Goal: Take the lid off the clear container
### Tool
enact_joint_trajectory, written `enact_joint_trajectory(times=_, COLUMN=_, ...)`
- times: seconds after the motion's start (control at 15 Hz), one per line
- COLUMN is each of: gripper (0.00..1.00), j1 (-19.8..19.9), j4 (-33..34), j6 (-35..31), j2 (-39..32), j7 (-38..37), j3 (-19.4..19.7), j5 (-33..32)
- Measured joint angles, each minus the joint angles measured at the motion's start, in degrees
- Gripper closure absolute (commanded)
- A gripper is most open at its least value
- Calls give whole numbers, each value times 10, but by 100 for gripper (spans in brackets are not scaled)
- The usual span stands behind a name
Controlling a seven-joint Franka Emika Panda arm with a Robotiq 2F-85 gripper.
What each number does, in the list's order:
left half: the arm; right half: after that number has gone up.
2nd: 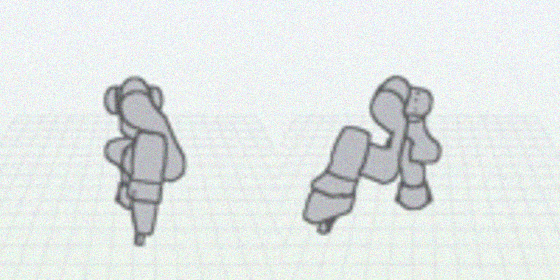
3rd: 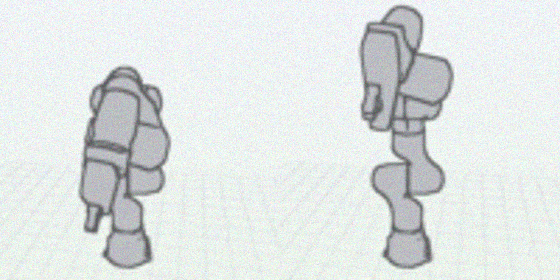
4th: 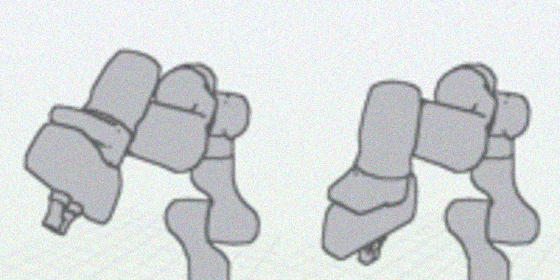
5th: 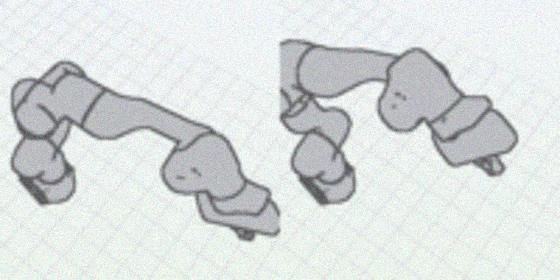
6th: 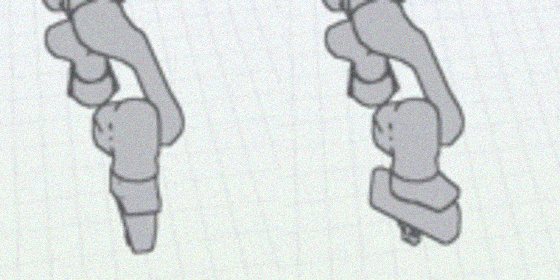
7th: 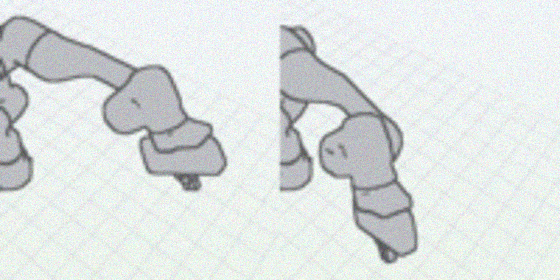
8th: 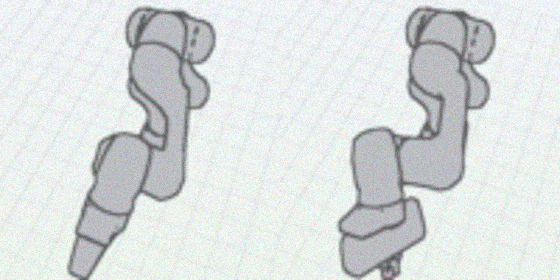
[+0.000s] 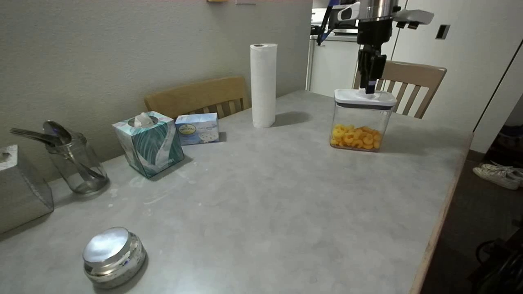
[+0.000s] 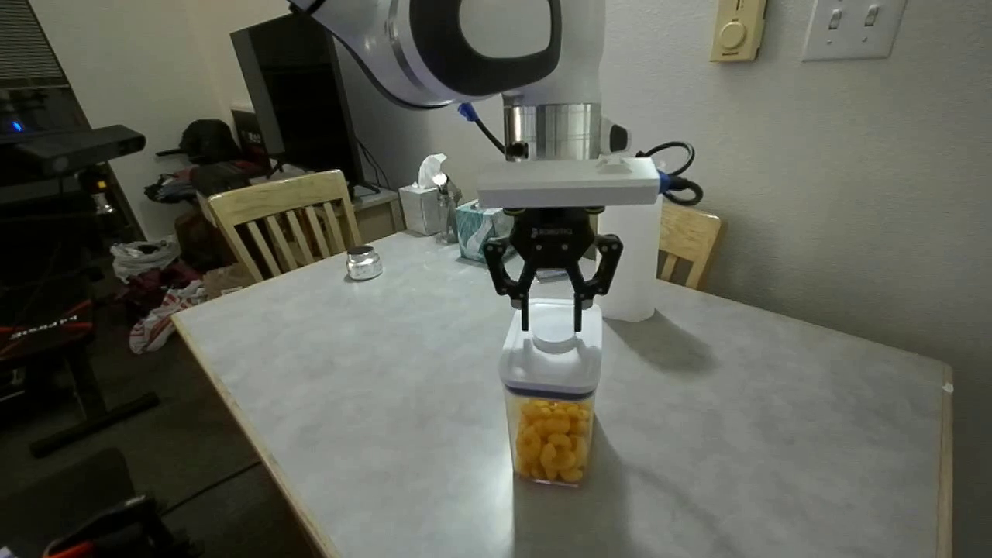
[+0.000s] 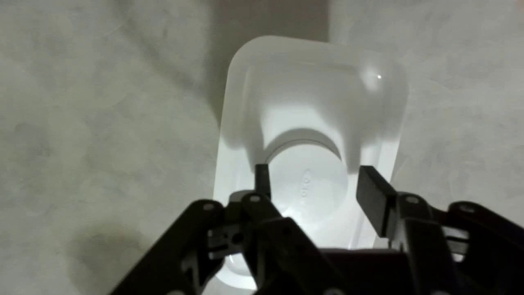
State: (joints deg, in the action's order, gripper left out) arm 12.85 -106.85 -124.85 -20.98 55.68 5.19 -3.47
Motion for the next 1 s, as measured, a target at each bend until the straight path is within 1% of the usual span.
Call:
enact_joint_trajectory(times=0.07, gripper=3, j1=1, j4=0, j6=1, j2=-3, j7=0, j3=0, j5=0)
enact_joint_trajectory(times=0.13, gripper=1, j1=2, j4=0, j6=1, j2=-6, j7=0, j3=0, j5=0)
enact_joint_trajectory(times=0.33, gripper=0, j1=4, j4=0, j6=1, j2=-10, j7=-3, j3=0, j5=0)
enact_joint_trajectory(times=0.6, gripper=0, j1=5, j4=0, j6=1, j2=-10, j7=-27, j3=0, j5=9)
enact_joint_trajectory(times=0.67, gripper=2, j1=5, j4=0, j6=1, j2=-10, j7=-33, j3=0, j5=12)
enact_joint_trajectory(times=0.73, gripper=8, j1=5, j4=0, j6=1, j2=-10, j7=-40, j3=0, j5=15)
enact_joint_trajectory(times=0.8, gripper=8, j1=5, j4=0, j6=1, j2=-10, j7=-47, j3=0, j5=17)
enact_joint_trajectory(times=0.87, gripper=16, j1=5, j4=0, j6=1, j2=-10, j7=-54, j3=0, j5=18)
enact_joint_trajectory(times=0.93, gripper=16, j1=5, j4=0, j6=1, j2=-10, j7=-60, j3=0, j5=19)
enact_joint_trajectory(times=1.0, gripper=36, j1=5, j4=0, j6=1, j2=-10, j7=-66, j3=0, j5=19)
